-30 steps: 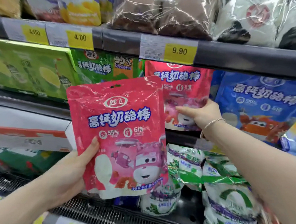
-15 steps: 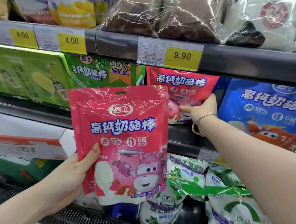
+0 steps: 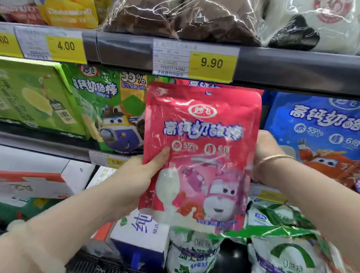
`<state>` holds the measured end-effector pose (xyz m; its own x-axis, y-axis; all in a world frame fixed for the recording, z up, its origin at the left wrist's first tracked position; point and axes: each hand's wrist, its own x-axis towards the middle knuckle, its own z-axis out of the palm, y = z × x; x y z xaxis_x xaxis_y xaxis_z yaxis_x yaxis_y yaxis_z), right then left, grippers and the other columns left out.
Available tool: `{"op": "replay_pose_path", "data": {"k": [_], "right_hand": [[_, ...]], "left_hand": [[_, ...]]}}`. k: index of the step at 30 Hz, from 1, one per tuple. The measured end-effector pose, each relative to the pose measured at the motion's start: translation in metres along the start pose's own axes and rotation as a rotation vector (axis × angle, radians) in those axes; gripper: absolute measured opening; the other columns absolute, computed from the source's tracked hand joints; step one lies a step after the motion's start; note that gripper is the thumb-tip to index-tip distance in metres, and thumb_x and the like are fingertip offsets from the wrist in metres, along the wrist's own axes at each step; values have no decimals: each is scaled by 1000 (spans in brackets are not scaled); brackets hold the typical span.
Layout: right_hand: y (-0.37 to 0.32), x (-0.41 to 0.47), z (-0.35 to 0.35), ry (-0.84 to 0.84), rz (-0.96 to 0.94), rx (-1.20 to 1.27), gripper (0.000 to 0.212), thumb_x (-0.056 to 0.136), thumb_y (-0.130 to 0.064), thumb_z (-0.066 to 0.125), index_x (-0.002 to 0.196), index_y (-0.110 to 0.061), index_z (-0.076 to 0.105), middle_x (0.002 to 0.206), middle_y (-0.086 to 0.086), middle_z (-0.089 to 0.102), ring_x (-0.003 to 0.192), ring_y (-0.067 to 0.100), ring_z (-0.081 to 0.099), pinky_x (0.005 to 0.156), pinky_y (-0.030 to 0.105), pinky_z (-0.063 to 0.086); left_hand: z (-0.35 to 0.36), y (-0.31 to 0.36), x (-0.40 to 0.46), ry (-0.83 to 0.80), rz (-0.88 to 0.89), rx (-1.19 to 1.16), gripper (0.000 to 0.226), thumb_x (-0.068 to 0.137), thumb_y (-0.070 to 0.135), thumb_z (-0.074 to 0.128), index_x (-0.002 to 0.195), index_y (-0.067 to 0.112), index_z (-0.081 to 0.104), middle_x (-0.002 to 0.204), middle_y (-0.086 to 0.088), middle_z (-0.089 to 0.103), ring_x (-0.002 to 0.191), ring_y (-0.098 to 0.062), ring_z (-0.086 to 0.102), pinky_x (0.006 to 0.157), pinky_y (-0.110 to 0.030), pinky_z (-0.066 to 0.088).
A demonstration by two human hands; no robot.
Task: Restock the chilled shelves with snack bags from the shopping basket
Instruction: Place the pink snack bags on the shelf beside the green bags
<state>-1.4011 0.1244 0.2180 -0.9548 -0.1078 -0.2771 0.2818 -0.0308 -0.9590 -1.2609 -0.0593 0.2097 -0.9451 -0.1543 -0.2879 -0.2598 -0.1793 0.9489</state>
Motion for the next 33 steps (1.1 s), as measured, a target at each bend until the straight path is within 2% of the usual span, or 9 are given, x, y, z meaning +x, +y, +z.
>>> {"op": "replay_pose_path", "data": {"k": [2, 5, 8, 11, 15, 20, 23, 28, 33], "right_hand": [[-3, -19, -13, -149, 13, 177, 37, 97, -14, 37, 61, -9, 47, 41, -3, 52, 46, 11, 45, 51, 20, 36], [-12, -45, -33, -434, 138, 299, 57, 85, -56, 41, 84, -7, 68, 79, 10, 74, 67, 23, 69, 62, 33, 59], [-9, -61, -42, -529, 42, 25, 46, 63, -37, 67, 101, -13, 66, 103, 11, 73, 88, 25, 71, 74, 42, 59], [-3, -55, -37, -351, -145, -242, 59, 46, -6, 82, 96, -24, 57, 94, 5, 73, 82, 19, 73, 68, 32, 60], [10, -38, -25, -190, -445, -377, 60, 59, 6, 80, 99, -23, 46, 90, -15, 60, 74, -15, 62, 69, 3, 48], [23, -20, -12, 24, -532, -400, 65, 65, 4, 76, 118, -14, 43, 95, -14, 57, 96, 12, 59, 93, 25, 45], [27, -13, -7, 83, -527, -480, 57, 68, -3, 76, 110, -15, 41, 86, -20, 53, 79, 2, 54, 70, -1, 38], [29, -11, 2, 136, -364, -686, 54, 69, -28, 79, 95, -11, 35, 110, 13, 61, 100, 26, 59, 65, 15, 33], [27, -36, -2, 262, -384, -797, 63, 79, -39, 68, 118, 4, 44, 104, 18, 63, 93, 33, 58, 57, 17, 24]], "left_hand": [[3, 7, 10, 18, 34, -7, 35, 61, 51, 60, 76, 23, 76, 83, 1, 77, 73, -16, 74, 54, -27, 58], [12, 16, 26, 39, 27, 70, 42, 62, 54, 58, 80, 19, 72, 82, 0, 77, 74, -19, 73, 63, -33, 60], [23, 25, 41, 16, 31, 110, 48, 65, 57, 56, 89, 18, 69, 87, -4, 77, 77, -25, 72, 68, -40, 59], [33, 33, 58, 46, 115, 89, 38, 81, 49, 55, 92, 15, 69, 75, 0, 76, 67, -20, 72, 56, -33, 59], [39, 29, 80, 137, 237, 61, 26, 86, 41, 55, 79, 19, 65, 61, 10, 73, 55, -7, 69, 48, -21, 55], [50, 25, 98, 235, 256, 81, 23, 89, 47, 49, 88, 28, 61, 89, 5, 70, 87, -19, 68, 72, -34, 56], [52, 23, 98, 234, 263, 49, 19, 88, 44, 52, 95, 27, 59, 99, 3, 69, 95, -18, 66, 83, -35, 53], [45, 3, 81, 184, 208, 238, 47, 79, 16, 71, 121, 7, 52, 114, -9, 67, 102, -19, 64, 94, -35, 52], [50, 7, 74, 336, 225, 309, 55, 75, 16, 75, 118, 9, 41, 120, -6, 59, 108, -23, 58, 97, -39, 46]]}}
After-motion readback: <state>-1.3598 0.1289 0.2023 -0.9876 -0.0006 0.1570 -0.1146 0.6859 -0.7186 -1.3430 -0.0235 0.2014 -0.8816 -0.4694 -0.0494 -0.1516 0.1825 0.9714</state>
